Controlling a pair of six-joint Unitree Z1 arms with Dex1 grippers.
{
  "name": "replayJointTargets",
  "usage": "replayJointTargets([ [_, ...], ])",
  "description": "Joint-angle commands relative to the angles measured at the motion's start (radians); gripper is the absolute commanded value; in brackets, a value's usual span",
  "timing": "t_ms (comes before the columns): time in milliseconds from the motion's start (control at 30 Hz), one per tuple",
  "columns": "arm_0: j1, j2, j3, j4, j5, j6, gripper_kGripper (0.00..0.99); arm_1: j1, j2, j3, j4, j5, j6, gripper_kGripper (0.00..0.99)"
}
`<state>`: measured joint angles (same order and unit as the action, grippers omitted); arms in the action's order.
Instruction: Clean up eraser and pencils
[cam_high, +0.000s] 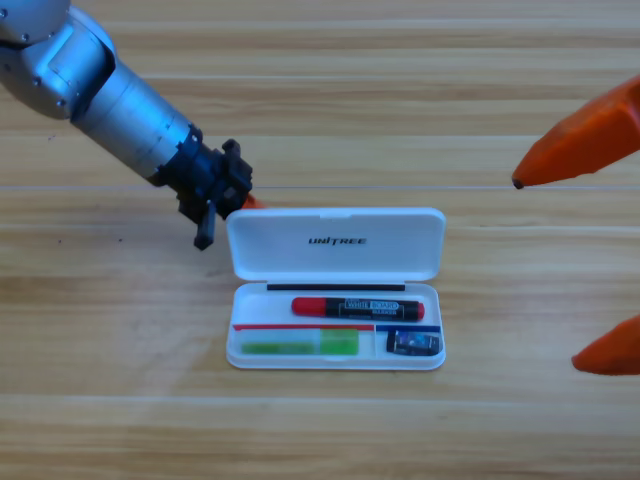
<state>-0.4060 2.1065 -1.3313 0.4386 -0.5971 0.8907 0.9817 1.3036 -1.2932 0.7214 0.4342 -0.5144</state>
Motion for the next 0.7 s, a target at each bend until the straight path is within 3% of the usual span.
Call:
replayJointTargets([
  [33,-0.056,-0.022,0.035,0.035,-0.023,0.017,0.000,-0.026,-0.026,0.035,-0.016,0.020,0.010,0.933],
  [333,-0.105,-0.111,0.069,0.085,-0.035,0.036,0.000,-0.026,-0.021,0.035,-0.017,0.020,0.010,0.933],
  [700,-0.145,-0.141,0.142,0.063,-0.029,0.059,0.000,-0.026,-0.015,0.034,-0.019,0.020,0.010,0.933],
])
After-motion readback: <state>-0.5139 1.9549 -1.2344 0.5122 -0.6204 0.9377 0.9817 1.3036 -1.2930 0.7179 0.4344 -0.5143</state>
